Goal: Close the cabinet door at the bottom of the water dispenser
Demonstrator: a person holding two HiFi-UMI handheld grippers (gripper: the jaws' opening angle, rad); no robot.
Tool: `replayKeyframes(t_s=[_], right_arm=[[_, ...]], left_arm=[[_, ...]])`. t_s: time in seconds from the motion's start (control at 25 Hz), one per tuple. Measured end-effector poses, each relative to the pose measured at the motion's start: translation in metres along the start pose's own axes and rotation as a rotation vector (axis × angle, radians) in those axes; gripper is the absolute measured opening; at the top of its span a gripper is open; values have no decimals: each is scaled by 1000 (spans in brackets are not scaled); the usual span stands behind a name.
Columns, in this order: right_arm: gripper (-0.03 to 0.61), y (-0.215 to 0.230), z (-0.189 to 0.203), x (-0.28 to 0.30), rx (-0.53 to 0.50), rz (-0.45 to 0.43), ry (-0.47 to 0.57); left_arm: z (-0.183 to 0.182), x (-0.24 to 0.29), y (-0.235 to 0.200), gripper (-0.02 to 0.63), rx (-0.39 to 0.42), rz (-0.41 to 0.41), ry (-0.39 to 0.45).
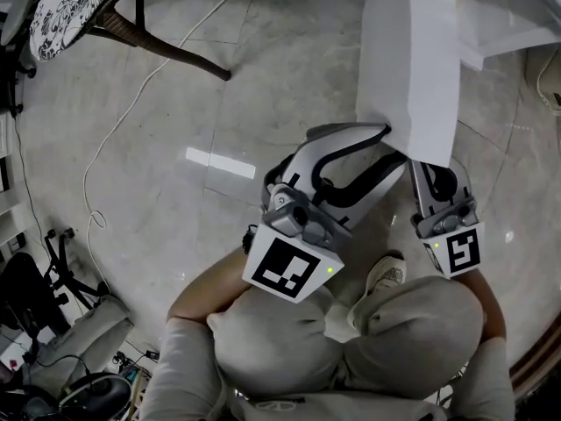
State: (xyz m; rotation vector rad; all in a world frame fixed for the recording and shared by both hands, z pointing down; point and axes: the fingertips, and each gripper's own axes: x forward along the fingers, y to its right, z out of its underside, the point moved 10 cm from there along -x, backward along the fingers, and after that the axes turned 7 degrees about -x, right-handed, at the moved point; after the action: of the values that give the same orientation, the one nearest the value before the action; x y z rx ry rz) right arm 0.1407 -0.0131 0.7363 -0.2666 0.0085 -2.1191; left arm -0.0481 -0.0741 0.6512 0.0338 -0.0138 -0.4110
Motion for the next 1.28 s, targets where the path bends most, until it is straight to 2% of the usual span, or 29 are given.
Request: replayKeyframes(t_s=[0.12, 0.24, 0.56, 0.76, 1.0, 1.28], right_arm=[[32, -1, 5, -2, 10, -7, 13], [112, -1, 7, -3, 25, -11, 15], [192, 2, 7, 1, 28, 4, 34], [199, 7, 9, 1, 30, 40, 43], [199, 23, 5, -2, 37, 125, 85], [193, 36, 10, -10, 14, 170, 77]], left_arm=[[1, 6, 3, 123, -6, 19, 5], [1, 13, 6, 123, -11, 41, 9], [1, 31, 13, 123, -23, 94, 15], [2, 42, 20, 123, -20, 119, 17], [3, 59, 26, 123, -18, 154, 16], [8, 69, 30, 123, -21, 171, 3]])
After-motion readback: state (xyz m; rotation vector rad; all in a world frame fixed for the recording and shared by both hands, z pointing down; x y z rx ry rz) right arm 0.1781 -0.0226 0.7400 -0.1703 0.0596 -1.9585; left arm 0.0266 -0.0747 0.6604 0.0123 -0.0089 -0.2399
